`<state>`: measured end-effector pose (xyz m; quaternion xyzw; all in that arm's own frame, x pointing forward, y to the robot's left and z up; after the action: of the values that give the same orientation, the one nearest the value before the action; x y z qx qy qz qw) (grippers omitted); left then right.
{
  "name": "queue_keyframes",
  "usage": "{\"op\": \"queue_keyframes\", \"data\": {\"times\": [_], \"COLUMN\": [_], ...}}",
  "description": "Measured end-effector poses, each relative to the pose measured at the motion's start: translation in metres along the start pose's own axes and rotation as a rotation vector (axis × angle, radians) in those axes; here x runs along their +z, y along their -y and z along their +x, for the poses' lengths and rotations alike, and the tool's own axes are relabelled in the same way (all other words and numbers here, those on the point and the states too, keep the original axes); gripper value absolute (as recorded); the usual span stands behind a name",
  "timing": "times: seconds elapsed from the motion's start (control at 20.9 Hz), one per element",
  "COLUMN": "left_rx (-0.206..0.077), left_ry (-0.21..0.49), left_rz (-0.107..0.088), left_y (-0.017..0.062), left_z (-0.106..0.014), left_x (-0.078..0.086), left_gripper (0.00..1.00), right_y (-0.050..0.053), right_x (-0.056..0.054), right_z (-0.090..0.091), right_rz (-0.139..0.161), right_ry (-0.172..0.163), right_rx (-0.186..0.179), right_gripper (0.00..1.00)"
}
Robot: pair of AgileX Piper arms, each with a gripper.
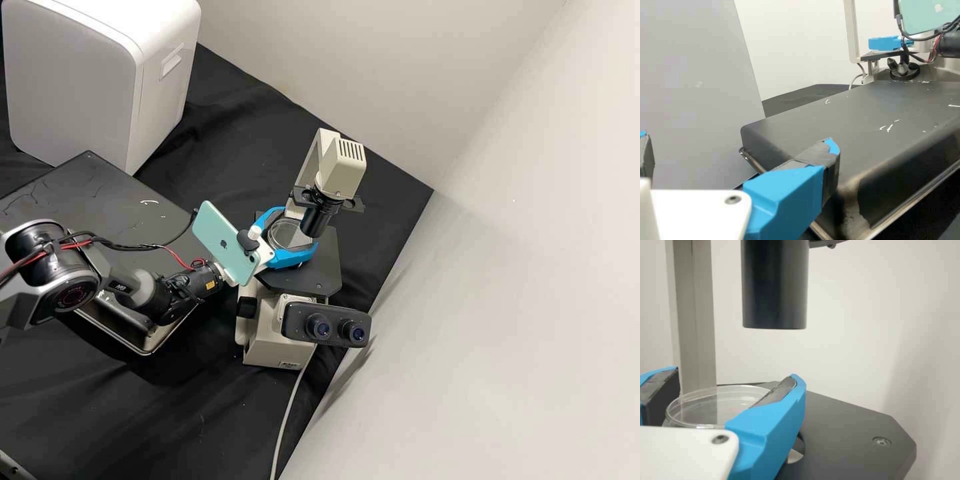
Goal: Place the petri dish on the bench
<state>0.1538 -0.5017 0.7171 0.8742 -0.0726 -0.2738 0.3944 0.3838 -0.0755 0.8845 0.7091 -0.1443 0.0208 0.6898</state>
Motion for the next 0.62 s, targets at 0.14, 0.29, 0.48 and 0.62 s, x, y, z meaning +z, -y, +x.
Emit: {"op": "queue_keyframes", "data": {"times": [0.14,0.29,0.48,0.62], "left_rx": [0.000,0.001,0.001,0.001], "left_ry": [0.000,-0.009,-0.010,-0.012], "left_rz": [0.000,0.000,-0.001,-0.001], "left_y": [0.0000,-0.0001,-0.0001,-0.0002], "left_z": [0.000,0.000,0.000,0.000], "left_x": [0.000,-0.002,-0.002,-0.002], "left_gripper": [1.00,1.00,1.00,1.00], "right_y": [0.000,0.000,0.001,0.004], "right_x": [-0.003,-0.008,-0.015,-0.025], "right_z": [-0.013,-0.027,-0.046,-0.062], "right_rz": [0.015,0.034,0.058,0.074], "right_ry": [-0.010,-0.012,-0.022,-0.039], "right_rx": [-0.017,-0.035,-0.065,-0.090], "right_gripper": [0.00,0.00,0.00,0.00]}}
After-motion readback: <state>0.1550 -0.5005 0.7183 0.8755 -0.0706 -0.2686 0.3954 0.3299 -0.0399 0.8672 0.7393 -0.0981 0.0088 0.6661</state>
